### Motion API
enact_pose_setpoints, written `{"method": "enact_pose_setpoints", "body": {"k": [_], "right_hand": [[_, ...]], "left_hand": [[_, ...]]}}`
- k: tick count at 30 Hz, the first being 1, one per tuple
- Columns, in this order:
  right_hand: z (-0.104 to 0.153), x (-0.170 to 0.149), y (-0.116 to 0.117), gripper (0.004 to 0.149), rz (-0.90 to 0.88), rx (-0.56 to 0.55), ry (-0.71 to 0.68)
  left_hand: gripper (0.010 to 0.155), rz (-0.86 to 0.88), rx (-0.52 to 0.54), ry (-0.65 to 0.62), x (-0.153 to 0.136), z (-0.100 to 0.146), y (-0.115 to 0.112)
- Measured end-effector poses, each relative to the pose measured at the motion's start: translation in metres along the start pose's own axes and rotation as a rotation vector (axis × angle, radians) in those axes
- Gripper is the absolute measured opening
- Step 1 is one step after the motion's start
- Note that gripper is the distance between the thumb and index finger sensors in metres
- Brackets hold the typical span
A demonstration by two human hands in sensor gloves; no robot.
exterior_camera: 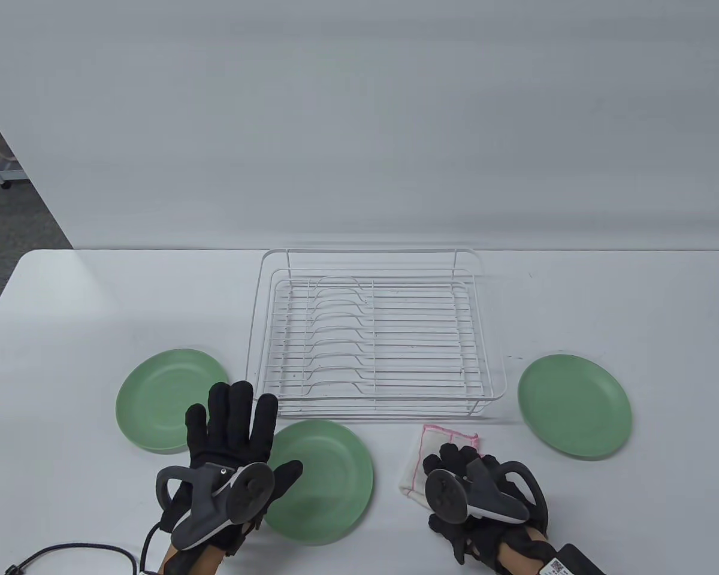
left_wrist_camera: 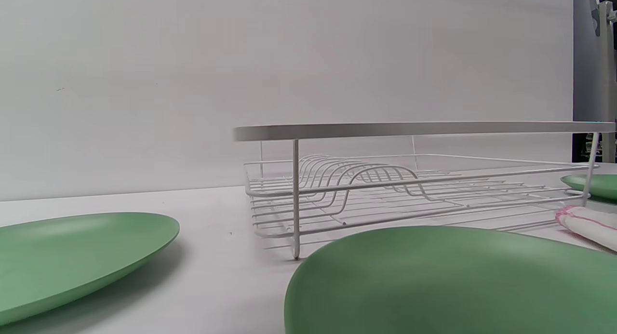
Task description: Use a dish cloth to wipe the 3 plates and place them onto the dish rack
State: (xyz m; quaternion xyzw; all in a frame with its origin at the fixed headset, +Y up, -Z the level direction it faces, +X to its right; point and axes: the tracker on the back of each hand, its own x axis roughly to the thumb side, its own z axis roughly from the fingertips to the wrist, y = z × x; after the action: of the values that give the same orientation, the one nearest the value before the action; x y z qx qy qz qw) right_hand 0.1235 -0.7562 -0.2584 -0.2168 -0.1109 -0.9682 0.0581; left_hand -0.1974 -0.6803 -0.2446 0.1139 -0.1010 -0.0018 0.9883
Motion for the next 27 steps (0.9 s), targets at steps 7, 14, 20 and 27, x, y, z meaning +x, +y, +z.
{"method": "enact_pose_setpoints", "body": {"k": [7,14,20,27], "right_hand": [[0.001,0.006,-0.008,0.056,0.011,-0.187,-0.020],[0.010,-0.018,-0.028,0.047,-0.185,-0.328,0.037],[0.035,-0.061,-0.054,0.047,-0.610,-0.577,0.126],[0.044,-0.091,-0.050,0.048,-1.055,-0.584,0.143]], "left_hand": [[0.100,0.005,-0.003,0.003,-0.001,0.000,0.000],[0.099,0.121,0.062,0.014,-0.012,0.001,0.007],[0.086,0.317,0.176,0.125,-0.032,0.001,0.009],[0.078,0.345,-0.233,0.313,-0.046,-0.017,-0.043]]}}
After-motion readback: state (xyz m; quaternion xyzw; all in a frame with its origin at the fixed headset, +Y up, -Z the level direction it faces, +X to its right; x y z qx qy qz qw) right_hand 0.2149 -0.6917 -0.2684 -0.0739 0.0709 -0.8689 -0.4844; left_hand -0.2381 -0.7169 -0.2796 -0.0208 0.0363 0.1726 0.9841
